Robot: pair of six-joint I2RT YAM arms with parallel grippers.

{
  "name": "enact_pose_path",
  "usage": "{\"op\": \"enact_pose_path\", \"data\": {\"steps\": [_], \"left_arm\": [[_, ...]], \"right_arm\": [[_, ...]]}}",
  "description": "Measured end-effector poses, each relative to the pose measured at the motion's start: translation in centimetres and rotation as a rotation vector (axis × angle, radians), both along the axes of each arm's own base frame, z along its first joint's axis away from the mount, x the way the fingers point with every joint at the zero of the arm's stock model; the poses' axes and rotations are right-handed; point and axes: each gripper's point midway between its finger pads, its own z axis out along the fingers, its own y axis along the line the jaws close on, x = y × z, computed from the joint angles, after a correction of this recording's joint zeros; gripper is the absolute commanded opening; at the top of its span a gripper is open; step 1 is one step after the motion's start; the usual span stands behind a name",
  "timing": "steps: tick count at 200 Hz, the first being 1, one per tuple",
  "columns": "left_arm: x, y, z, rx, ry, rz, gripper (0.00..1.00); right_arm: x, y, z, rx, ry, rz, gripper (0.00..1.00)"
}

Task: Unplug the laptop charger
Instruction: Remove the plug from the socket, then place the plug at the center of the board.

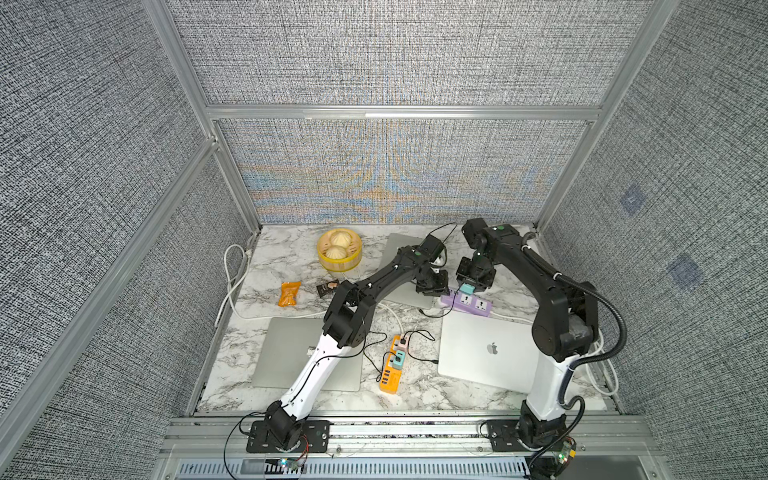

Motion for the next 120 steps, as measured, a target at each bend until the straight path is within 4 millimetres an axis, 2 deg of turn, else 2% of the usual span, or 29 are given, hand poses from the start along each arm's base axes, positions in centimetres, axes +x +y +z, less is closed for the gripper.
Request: {"op": "enact_pose_path", "data": {"steps": [36, 79, 99, 120], "left_arm": [[1.6, 2.5, 4.1, -0.012, -0.042, 0.054, 0.34], [2.0, 4.4, 7.0, -0.023, -0.071, 0.086, 0.34], [2.0, 5.1, 7.4, -0.016, -0.079, 0.099, 0.34], [1.9, 5.8, 7.3, -0.007, -0.075, 0.108, 0.34]], "right_arm": [[1.6, -1.1, 3.9, -0.020, -0.113, -0.016, 0.19], [5.2, -3.3, 8.3, -0.057, -0.264, -0.042, 0.20], [6.7, -4.9, 9.0, -0.094, -0.311, -0.073, 0.21], [8.1, -6.7, 8.4, -0.156, -0.338, -0.099, 0.21]]}}
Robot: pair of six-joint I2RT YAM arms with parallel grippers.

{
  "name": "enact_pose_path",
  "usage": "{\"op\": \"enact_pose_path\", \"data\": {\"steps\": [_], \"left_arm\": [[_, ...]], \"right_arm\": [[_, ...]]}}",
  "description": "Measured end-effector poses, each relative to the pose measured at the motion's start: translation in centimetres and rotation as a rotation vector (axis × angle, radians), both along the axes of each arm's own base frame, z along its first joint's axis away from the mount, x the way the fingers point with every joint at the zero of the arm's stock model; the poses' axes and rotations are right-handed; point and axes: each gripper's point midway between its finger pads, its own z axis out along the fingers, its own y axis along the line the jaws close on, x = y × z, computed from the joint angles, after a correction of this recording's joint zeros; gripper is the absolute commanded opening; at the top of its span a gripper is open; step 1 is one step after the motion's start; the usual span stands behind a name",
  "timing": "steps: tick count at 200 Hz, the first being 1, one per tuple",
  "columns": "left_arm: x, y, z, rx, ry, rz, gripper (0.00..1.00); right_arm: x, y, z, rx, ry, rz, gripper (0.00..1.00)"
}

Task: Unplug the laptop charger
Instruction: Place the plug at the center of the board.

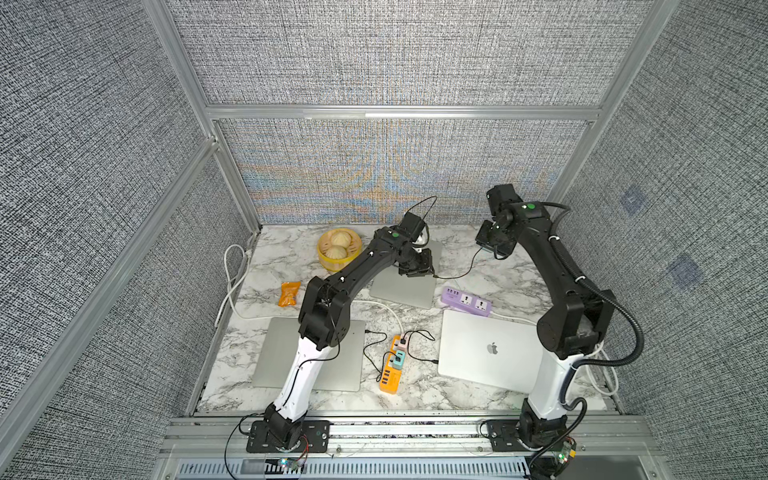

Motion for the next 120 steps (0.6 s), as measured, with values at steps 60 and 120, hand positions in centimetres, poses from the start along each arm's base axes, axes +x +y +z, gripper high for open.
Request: {"op": "enact_pose_path", "data": {"steps": [60, 120], "left_arm": [[-0.7, 0.9, 0.3, 0.003, 0.003, 0.007, 0.34], [-1.5, 1.6, -1.2, 0.023, 0.034, 0.014, 0.35]], "right_arm": [[2.8, -3.8, -4.9, -0.153, 0.014, -0.055, 0.21], [3.4, -6.0, -8.4, -0.243, 0.068, -0.060, 0.22]]}}
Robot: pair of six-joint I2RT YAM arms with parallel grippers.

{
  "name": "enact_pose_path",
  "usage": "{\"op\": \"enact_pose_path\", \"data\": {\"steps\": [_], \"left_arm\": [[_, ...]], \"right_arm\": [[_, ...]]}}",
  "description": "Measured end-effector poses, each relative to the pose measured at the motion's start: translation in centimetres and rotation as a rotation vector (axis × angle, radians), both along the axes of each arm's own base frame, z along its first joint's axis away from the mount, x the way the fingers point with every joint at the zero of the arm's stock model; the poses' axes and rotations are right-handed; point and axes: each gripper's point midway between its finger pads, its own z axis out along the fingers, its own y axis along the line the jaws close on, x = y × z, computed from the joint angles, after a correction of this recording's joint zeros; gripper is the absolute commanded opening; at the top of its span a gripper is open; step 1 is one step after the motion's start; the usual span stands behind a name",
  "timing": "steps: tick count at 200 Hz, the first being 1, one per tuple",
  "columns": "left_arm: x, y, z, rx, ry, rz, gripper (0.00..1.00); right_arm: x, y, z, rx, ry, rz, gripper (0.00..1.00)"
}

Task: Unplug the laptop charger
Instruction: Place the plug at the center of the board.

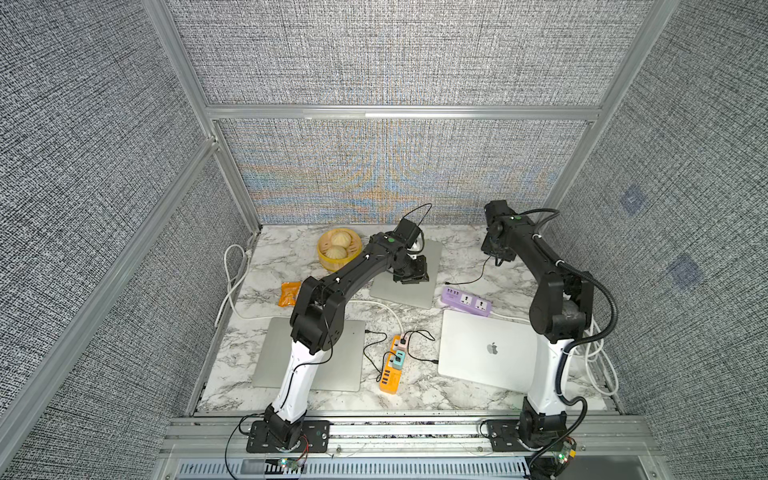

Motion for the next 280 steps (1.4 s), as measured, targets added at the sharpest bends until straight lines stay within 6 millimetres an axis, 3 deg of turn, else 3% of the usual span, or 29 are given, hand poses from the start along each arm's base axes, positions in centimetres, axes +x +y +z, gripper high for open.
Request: {"op": "enact_pose_path", "data": {"steps": [65, 132, 207, 245, 280], "left_arm": [[0.2, -0.1, -0.1, -0.010, -0.010, 0.002, 0.35], [-0.3, 0.3, -0.5, -0.002, 0.000, 0.002, 0.35], [-0.2, 0.2, -0.5, -0.008, -0.007, 0.003, 0.35], [-0.2, 0.2, -0.6, -0.010, -0.006, 0.007, 0.35], [-0.1, 0.1, -0.1, -0.018, -0.016, 0.007, 0.35]], "right_arm": [[-2.2, -0.2, -4.5, -0.005, 0.112, 0.005, 0.24], [-2.7, 0.2, -7.4, 0.049, 0.178, 0.029, 0.27], [-3.0, -1.3, -7.9, 0.009, 0.206, -0.019, 0.35], [-3.8, -2.0, -8.2, 0.009, 0.220, -0.040, 0.46], [-5.3, -1.6, -9.4, 0.041, 0.278, -0.034, 0.56]]}}
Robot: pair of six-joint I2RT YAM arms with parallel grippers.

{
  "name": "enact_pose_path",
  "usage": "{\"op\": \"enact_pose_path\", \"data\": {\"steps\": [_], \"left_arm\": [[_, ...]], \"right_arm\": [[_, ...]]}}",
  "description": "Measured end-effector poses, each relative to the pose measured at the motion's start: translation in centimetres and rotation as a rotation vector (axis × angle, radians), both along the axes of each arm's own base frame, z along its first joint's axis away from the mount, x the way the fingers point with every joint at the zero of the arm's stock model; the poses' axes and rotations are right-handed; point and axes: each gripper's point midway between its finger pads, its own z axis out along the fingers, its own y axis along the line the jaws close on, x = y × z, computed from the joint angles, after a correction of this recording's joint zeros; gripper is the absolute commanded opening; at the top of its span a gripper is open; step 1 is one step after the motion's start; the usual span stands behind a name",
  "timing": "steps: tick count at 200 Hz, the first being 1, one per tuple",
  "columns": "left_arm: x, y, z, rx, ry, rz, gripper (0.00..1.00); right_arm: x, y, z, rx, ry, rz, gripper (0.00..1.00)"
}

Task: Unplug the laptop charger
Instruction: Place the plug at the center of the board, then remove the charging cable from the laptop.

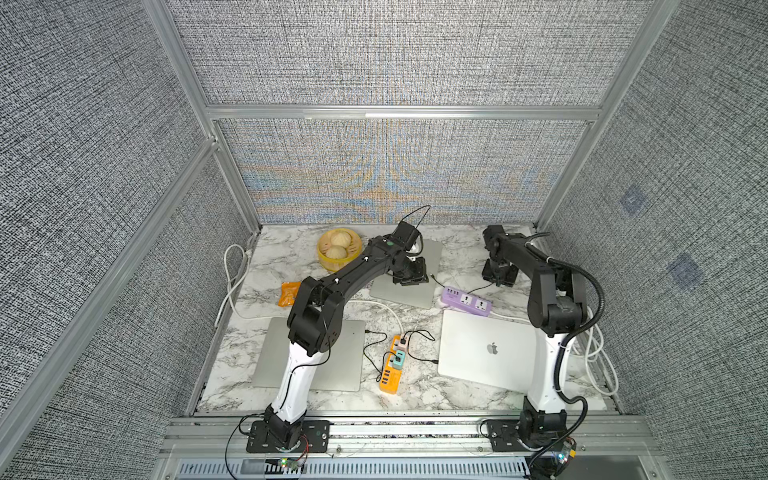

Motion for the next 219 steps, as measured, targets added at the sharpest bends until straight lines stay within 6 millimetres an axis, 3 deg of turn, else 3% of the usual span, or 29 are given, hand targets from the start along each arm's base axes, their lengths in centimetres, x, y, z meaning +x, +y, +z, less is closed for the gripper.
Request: {"op": "enact_pose_path", "data": {"steps": [52, 99, 138, 178, 219], "left_arm": [[-0.1, 0.1, 0.5, -0.004, -0.006, 0.000, 0.37], [-0.2, 1.3, 2.3, 0.018, -0.041, 0.010, 0.38], [-1.2, 3.1, 2.9, 0.067, -0.054, 0.018, 0.38], [-3.4, 5.5, 3.2, 0.127, -0.057, -0.005, 0.39], [-6.2, 5.7, 6.7, 0.153, -0.209, -0.180, 0.43]], "right_arm": [[-0.2, 0.1, 0.8, 0.009, -0.011, -0.006, 0.60], [-1.0, 0.6, 4.2, 0.014, -0.073, 0.005, 0.63], [-2.2, 3.1, 7.4, 0.049, -0.138, 0.073, 0.64], [-5.1, 6.6, 9.3, 0.146, -0.179, 0.116, 0.64], [-10.0, 9.5, 9.0, 0.350, -0.191, 0.083, 0.64]]}}
